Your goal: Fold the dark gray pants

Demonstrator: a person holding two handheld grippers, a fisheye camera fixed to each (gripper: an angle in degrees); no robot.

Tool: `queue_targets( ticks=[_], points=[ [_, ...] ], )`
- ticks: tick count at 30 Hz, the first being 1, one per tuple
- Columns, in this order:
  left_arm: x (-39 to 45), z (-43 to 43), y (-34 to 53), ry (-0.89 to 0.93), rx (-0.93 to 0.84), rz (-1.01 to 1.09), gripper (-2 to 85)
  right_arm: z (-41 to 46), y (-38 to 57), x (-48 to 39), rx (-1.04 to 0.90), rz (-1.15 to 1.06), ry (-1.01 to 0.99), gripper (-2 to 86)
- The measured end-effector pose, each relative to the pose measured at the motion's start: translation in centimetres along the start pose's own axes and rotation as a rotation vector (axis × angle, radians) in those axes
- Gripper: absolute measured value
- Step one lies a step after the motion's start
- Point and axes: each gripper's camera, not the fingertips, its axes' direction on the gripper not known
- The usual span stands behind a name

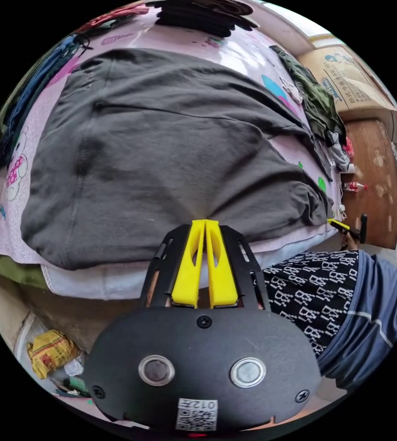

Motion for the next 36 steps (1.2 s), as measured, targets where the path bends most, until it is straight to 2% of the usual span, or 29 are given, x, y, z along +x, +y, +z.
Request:
queue_targets(
  ticks=[3,6,8,10,16,22,25,28,30,32,34,36],
  points=[
    [-0.6,1.4,0.8,0.035,-0.067,-0.005,0.4,0.1,3.6,1.1,-0.037,0.01,0.051,0.5],
    [-0.5,1.1,1.1,0.087,-0.104,0.038,0.5,-3.4,4.9,3.2,0.126,0.053,-0.012,0.8],
    [0.2,-0.9,0.5,0.165,0.011,0.06,0.5,-6.0,3.0,5.8,0.258,0.118,-0.036,1.1],
    [1.3,-2.2,-0.7,0.197,0.121,0.071,0.6,-6.7,0.2,7.7,0.301,0.139,-0.061,1.8],
    [10.6,0.1,-8.8,0.196,0.259,0.249,0.4,-4.5,-8.3,12.0,0.263,0.195,-0.003,6.1],
    [25.0,9.0,-13.2,0.073,0.13,0.618,0.3,-0.9,-10.8,12.8,0.199,0.194,0.025,6.5],
    [28.6,13.0,-13.7,0.087,0.103,0.664,0.3,-0.2,-10.5,12.3,0.195,0.162,0.115,3.1],
    [31.4,17.3,-12.8,0.08,-0.041,0.721,0.3,-0.6,-10.8,12.8,0.197,0.135,0.172,1.4],
    [32.2,20.1,-11.3,-0.003,-0.155,0.745,0.3,-1.1,-11.2,13.8,0.215,0.141,0.146,0.8],
    [32.4,22.8,-9.1,0.022,-0.256,0.739,0.3,-2.2,-11.2,14.7,0.246,0.169,0.128,0.4],
    [32.9,22.6,-7.4,0.116,-0.239,0.766,0.3,-2.9,-10.5,14.7,0.253,0.162,0.125,0.2],
    [33.3,20.6,-6.3,0.141,-0.094,0.771,0.3,-4.0,-9.2,14.0,0.285,0.154,0.134,0.1]
  ],
)
